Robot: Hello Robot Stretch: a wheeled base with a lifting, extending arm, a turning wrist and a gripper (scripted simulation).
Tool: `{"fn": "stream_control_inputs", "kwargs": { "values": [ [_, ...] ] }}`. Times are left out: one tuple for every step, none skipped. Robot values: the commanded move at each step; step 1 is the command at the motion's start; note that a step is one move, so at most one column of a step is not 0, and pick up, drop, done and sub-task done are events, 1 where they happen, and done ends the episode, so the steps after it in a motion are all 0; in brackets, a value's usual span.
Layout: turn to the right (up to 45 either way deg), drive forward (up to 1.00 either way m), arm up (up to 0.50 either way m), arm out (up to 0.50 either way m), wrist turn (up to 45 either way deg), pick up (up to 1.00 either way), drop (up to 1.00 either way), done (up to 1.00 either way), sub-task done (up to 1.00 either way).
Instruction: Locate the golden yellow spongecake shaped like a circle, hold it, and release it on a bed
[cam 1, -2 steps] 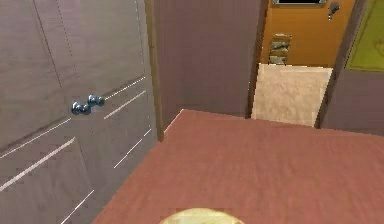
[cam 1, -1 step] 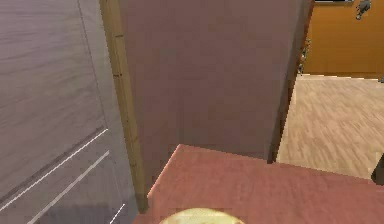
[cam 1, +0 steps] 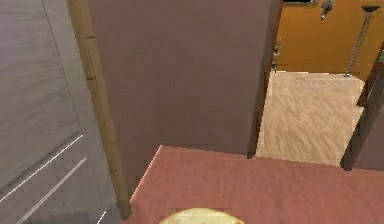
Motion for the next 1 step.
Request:
{"fn": "stream_control_inputs", "kwargs": {
  "values": [
    [0.0, 0.10, 0.00, 0.00, 0.0, 0.00, 0.00, 0.00, 0.00]
  ]
}}
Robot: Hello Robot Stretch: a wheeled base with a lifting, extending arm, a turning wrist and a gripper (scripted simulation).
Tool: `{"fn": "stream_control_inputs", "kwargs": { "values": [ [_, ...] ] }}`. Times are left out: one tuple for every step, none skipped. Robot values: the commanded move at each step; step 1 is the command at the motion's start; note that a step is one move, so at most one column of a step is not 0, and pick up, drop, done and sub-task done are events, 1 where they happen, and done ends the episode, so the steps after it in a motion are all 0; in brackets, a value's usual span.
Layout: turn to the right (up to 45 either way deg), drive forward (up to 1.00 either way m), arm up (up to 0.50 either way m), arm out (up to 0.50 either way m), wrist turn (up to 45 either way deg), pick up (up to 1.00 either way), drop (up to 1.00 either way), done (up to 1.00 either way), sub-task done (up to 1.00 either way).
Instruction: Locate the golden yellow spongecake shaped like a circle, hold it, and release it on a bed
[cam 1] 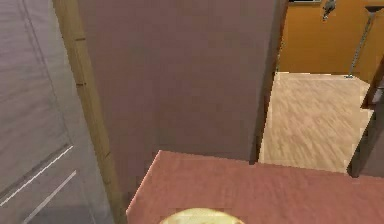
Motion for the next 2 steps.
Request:
{"fn": "stream_control_inputs", "kwargs": {
  "values": [
    [45.0, 0.00, 0.00, 0.00, 0.0, 0.00, 0.00, 0.00, 0.00],
    [27.0, 0.00, 0.00, 0.00, 0.0, 0.00, 0.00, 0.00, 0.00]
  ]
}}
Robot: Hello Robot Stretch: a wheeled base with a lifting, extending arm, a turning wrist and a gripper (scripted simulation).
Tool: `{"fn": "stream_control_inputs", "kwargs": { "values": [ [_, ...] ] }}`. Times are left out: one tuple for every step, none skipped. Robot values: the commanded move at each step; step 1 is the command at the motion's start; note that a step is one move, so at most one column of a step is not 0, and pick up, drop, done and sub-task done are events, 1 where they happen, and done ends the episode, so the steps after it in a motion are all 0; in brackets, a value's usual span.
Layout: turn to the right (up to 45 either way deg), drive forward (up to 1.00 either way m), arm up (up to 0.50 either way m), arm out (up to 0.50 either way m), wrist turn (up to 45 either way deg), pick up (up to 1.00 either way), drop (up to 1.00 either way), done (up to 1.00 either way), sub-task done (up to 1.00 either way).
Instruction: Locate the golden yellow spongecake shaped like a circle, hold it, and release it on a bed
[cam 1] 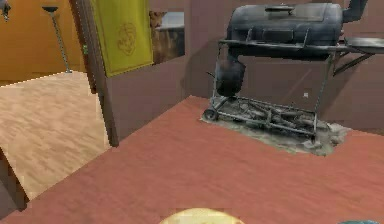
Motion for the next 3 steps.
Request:
{"fn": "stream_control_inputs", "kwargs": {
  "values": [
    [0.0, 0.55, 0.00, 0.00, 0.0, 0.00, 0.00, 0.00, 0.00],
    [24.0, 0.00, 0.00, 0.00, 0.0, 0.00, 0.00, 0.00, 0.00],
    [0.0, 1.00, 0.00, 0.00, 0.0, 0.00, 0.00, 0.00, 0.00]
  ]
}}
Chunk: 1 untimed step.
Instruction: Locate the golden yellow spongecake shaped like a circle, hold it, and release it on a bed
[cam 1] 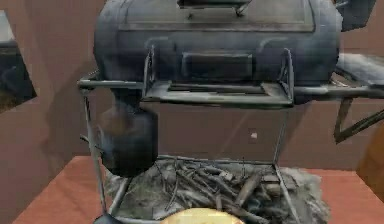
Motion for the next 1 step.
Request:
{"fn": "stream_control_inputs", "kwargs": {
  "values": [
    [-45.0, 0.00, 0.00, 0.00, 0.0, 0.00, 0.00, 0.00, 0.00]
  ]
}}
